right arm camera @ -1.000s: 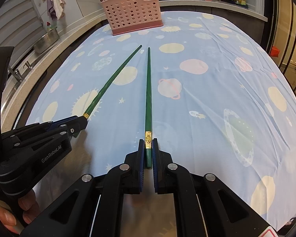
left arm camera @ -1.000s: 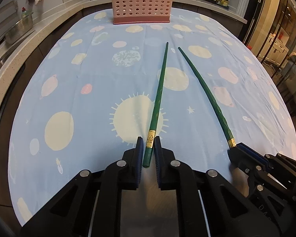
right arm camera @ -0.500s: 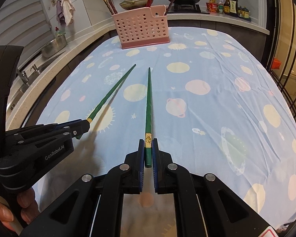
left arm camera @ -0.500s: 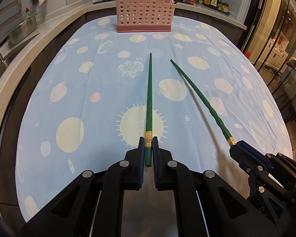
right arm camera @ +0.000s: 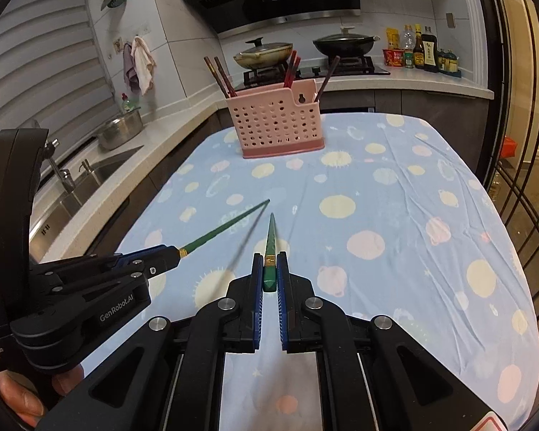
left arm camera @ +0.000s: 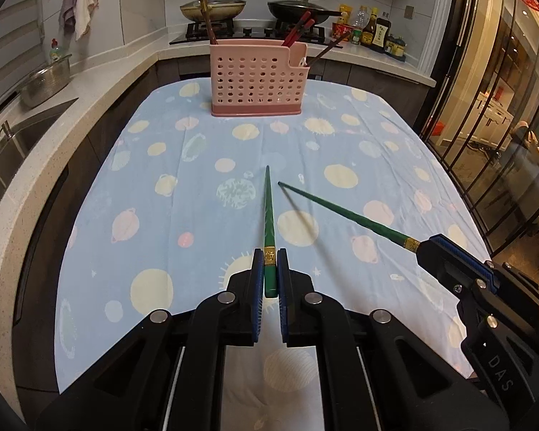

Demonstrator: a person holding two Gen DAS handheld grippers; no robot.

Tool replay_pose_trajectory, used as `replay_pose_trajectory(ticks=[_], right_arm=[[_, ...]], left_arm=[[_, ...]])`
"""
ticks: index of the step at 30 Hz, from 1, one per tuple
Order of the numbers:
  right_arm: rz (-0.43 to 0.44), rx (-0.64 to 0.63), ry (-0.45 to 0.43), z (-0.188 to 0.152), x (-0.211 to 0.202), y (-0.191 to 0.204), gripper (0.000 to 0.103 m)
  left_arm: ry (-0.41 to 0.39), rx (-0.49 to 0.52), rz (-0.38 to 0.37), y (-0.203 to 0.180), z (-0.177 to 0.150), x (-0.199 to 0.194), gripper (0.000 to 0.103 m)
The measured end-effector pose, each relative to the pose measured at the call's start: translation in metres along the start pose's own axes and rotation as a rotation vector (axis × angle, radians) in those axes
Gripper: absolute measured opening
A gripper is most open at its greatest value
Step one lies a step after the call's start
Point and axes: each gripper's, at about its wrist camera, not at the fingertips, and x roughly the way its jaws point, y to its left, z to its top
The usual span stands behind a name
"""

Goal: Organize utensils
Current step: 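Lift both green chopsticks and carry them over the pink holder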

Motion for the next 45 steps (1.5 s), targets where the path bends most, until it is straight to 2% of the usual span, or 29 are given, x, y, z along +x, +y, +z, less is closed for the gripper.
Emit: replay_pose_trajectory(ticks=[5,17,33,45], right_arm=[[0.017,-0.008,-0.060,0.024,-0.006,0.004,0.007],[0.043,-0.014,-0.160,0.071,-0.009,0.008,0.007],[0.060,-0.015,-0.203,0.121,0.020,0.008,0.007],[0.086,0.026,-0.313,0.197,0.033,0.001,0.007]], left_arm=[[-0.038,0.003,-0.025,-0.003,0.018,-0.012,0.007],[-0.120,0.005,-0.031,-0.005,0.060,-0.024,0.007],[-0.202,0.005,-0.008,0.005,0.123,-0.017,0.007],[-0.293,-0.001,0.013,0.026,0.187,-0.024,0.007]])
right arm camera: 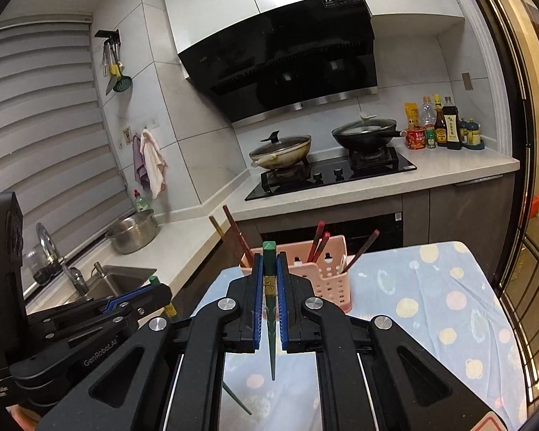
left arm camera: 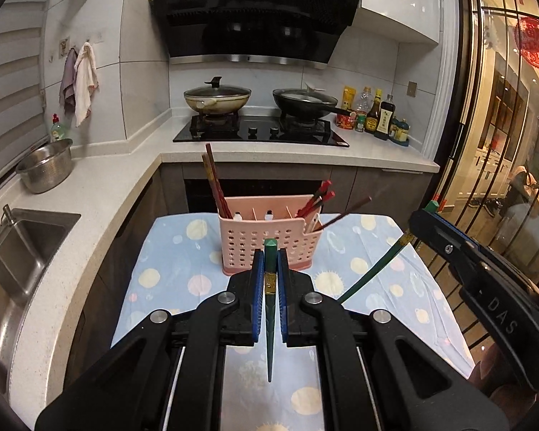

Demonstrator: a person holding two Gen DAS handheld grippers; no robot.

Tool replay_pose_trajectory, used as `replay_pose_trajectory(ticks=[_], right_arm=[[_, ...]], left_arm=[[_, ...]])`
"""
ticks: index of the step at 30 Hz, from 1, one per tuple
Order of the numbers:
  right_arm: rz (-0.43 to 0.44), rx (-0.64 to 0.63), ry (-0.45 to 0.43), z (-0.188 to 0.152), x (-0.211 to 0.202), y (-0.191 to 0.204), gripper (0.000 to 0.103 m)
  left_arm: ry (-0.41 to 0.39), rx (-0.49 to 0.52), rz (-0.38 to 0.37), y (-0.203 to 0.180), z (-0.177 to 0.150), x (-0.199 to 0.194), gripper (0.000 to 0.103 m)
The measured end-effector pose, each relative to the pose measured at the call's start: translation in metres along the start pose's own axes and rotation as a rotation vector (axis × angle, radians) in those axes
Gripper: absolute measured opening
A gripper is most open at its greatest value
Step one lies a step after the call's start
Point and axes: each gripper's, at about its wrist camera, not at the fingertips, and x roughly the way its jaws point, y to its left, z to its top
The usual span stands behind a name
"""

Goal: Organize utensils
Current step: 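Lift both green chopsticks and carry them over the pink holder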

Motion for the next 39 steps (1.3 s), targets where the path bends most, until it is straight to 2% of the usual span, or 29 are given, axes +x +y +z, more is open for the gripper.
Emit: replay_pose_trajectory(ticks=[12,18,22,30,39], right_arm=[[-0.009,-0.004,-0.170,0.075,0.038,0.002,0.007],[-0.026,0.001,-0.187,0.093,0.073,0.000,0.007],[-0.028,0.010,-0.190,0.099,0.093,-0.002,0.007],[-0.042,0.006,-0.215,0.104,0.124,-0.001,0.007],[-0.065,0.005,-0.173,0.090,0.157,-0.009,0.007]], left_arm=[[-0.190,-0.020,0.052,0.019,0.098,0.010,0.007],[-0.277,-0.010,0.069,0.018,0.133,0.020,0.007],[-0.281,-0.004,0.077,0.021,0.143,0.039,0.007],[-0.255,-0.003,0.066,0.026,0.138,0.073,0.007],[-0.244,0.000,0.061,0.027,0.135,0.092,0.007]])
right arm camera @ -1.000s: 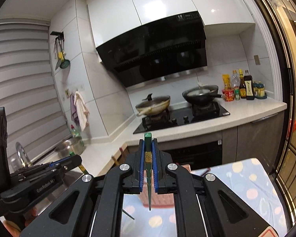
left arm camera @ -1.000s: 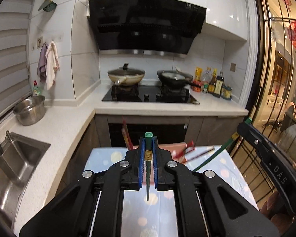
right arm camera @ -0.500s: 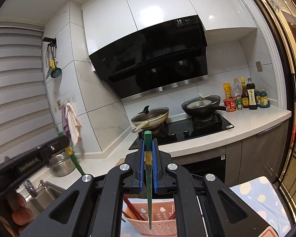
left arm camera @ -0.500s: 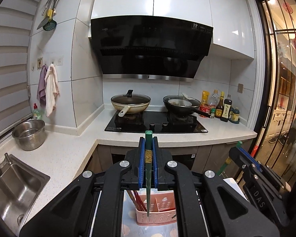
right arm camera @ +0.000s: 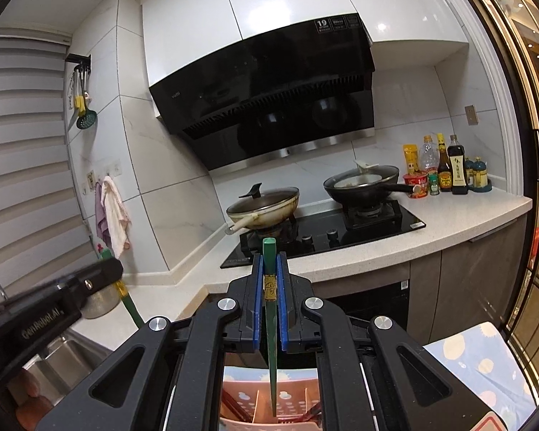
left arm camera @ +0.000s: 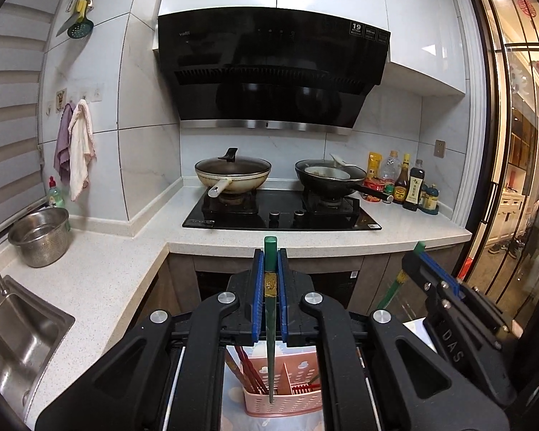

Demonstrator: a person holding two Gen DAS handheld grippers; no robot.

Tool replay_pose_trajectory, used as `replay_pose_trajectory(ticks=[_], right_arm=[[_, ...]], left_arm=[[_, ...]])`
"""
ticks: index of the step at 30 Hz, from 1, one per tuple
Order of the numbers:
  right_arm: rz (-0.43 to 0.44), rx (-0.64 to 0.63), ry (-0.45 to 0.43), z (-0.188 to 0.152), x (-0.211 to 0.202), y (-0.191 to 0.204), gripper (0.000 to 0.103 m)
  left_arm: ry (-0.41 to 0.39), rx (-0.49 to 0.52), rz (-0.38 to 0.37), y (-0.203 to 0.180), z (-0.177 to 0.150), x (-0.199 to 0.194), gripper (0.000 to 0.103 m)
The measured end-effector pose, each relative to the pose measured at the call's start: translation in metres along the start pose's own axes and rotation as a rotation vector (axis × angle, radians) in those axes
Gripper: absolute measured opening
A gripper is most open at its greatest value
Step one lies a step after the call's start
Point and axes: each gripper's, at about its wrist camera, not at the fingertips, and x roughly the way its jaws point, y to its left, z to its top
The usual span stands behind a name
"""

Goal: Organize utensils
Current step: 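Lift both green chopsticks and carry them over the pink holder, then open both grippers to drop the green chopsticks into the holder, withdraw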

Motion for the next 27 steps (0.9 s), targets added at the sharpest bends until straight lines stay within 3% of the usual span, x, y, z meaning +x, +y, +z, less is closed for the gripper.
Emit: replay_pose_trajectory(ticks=[8,27], right_arm=[[0.012,-0.002,0.008,-0.004,0.005,0.000,0.007],[0.011,-0.023,0.124,-0.043,0.020,-0.001,0.008]], left_arm=[[-0.027,0.009,-0.007,-0.002,0.013,0.000,0.007],[0.034,0.014,-0.029,-0.010,-0.010,0.025,0.007]])
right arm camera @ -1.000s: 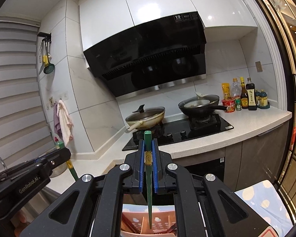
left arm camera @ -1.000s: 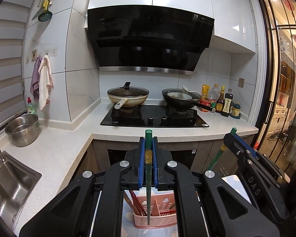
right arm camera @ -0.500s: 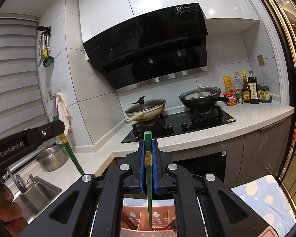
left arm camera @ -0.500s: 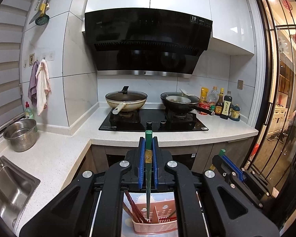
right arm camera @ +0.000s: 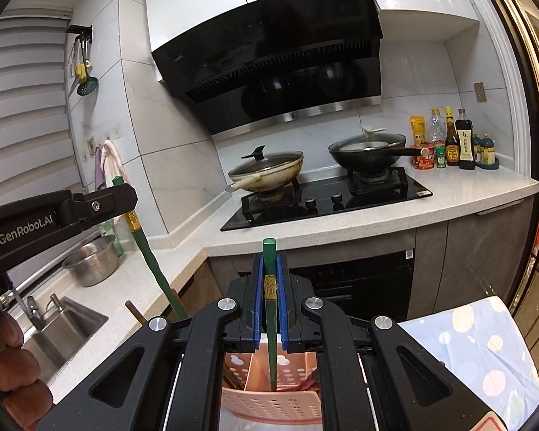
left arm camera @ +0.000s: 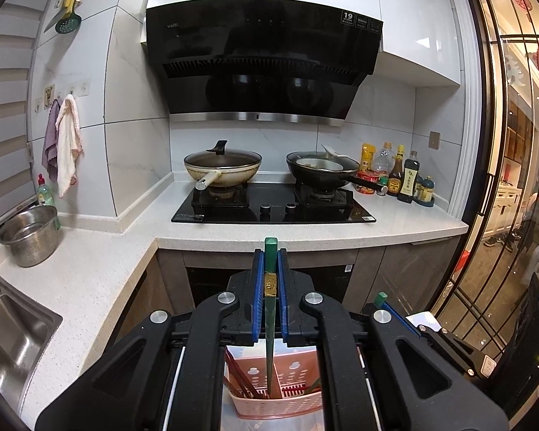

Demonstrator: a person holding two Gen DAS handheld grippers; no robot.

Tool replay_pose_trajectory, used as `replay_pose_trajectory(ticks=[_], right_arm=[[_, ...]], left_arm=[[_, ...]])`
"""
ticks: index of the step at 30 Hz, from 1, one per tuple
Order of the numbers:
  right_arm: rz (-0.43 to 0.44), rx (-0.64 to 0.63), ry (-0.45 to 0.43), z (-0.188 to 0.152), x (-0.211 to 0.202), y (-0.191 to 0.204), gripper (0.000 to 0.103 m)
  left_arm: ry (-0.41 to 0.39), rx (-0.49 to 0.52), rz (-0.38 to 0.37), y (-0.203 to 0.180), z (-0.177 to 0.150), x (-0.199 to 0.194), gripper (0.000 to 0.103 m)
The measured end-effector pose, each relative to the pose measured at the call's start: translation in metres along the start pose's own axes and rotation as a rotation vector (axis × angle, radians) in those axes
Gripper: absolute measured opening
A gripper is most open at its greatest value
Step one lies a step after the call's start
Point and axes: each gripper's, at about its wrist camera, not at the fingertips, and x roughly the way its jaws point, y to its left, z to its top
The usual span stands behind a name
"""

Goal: Organize utensils
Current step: 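Open both grippers to drop the green chopsticks into the holder, withdraw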

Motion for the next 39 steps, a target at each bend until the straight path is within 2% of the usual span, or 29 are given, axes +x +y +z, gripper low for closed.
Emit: replay_pose_trajectory(ticks=[1,2,3,4,5,19,22,26,33,39], right_arm=[[-0.003,0.002,0.005,-0.002,0.001,0.000,0.010],[-0.012,0.001,0.007,-0.004,0.000,0.000,0.017],[-0.017,-0.001,0.006,-0.005,-0.001,-0.001,0.027],[-0.020,-0.001,0.003,-0.006,-0.002,-0.001,0.032],[-0.021,0.001,0.000,-0.007,-0.004,-0.002,0.037],[-0.037,0.002,0.024,-0.020,-0.043,-0.002,0.045],[-0.066,0.017,0.047,-0.024,-0.055,-0.003,0.046],[-0.084,0.025,0.085,-0.029,-0.074,-0.003,0.046],[-0.129,-0.039,0.108,-0.048,-0.117,0.005,0.052],[-0.171,-0.100,0.123,-0.066,-0.153,0.012,0.058]], left_arm=[[0.003,-0.001,0.004,0.000,-0.002,0.001,0.015],[0.011,-0.002,0.016,-0.001,-0.004,0.002,0.024],[0.013,-0.006,0.024,-0.001,-0.005,0.003,0.048],[0.007,-0.012,0.033,0.000,-0.007,0.002,0.061],[-0.003,-0.014,0.042,0.000,-0.010,0.000,0.062],[0.073,0.010,0.054,-0.006,-0.039,-0.023,0.063],[0.080,0.021,0.067,-0.008,-0.047,-0.033,0.071],[0.096,0.032,0.071,-0.011,-0.058,-0.049,0.072],[0.117,0.033,0.057,-0.019,-0.080,-0.082,0.085],[0.136,0.045,0.069,-0.028,-0.100,-0.110,0.085]])
